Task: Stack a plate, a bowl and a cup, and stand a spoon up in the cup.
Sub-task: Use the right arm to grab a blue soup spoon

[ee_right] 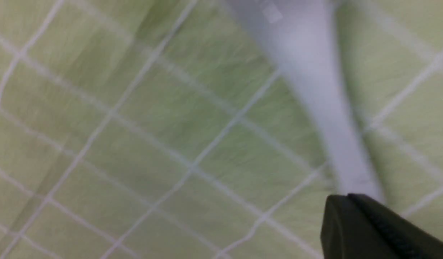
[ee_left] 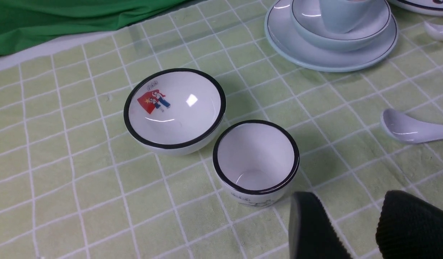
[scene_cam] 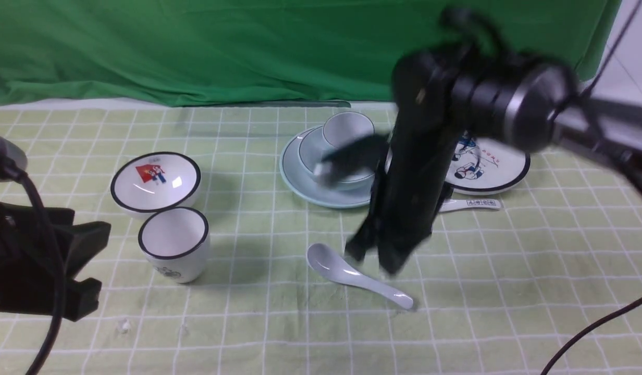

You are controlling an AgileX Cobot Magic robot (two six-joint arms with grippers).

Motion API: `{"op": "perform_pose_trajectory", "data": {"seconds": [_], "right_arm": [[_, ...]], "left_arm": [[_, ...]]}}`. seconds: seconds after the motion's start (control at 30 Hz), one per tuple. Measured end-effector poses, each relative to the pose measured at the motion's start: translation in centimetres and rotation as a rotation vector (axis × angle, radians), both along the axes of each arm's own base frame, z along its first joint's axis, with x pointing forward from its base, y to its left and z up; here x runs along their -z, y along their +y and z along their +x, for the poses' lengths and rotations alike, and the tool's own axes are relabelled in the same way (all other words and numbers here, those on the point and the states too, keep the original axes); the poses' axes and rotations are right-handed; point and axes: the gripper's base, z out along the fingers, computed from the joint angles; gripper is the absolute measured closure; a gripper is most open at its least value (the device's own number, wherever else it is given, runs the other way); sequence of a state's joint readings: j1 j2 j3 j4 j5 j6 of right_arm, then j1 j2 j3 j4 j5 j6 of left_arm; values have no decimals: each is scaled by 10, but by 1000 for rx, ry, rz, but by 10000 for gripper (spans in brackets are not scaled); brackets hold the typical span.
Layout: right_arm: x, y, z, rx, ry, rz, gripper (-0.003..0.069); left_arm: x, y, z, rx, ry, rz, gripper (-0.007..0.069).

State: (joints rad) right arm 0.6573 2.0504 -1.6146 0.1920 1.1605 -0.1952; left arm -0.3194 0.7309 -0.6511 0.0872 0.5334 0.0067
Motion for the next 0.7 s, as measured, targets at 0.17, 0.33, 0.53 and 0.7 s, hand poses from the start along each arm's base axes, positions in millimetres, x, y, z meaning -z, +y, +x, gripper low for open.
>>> {"op": "perform_pose_trajectory", "data": {"seconds": [0.17,0.33,0.53,0.7], "right_arm": [[31,8,-26,-49,36,-32,647],[40,0,-16,-6,-72,-58,615],[36,-37,29,195,-273,-104,477],[22,-56,52,414,-225,7,415]], "left_arm": [[0,0,0,0,1,-2,392],[0,0,0,0,1,-3,389],[0,0,0,1,1,-2,385],[0,0,0,1,1,-2,383]]}}
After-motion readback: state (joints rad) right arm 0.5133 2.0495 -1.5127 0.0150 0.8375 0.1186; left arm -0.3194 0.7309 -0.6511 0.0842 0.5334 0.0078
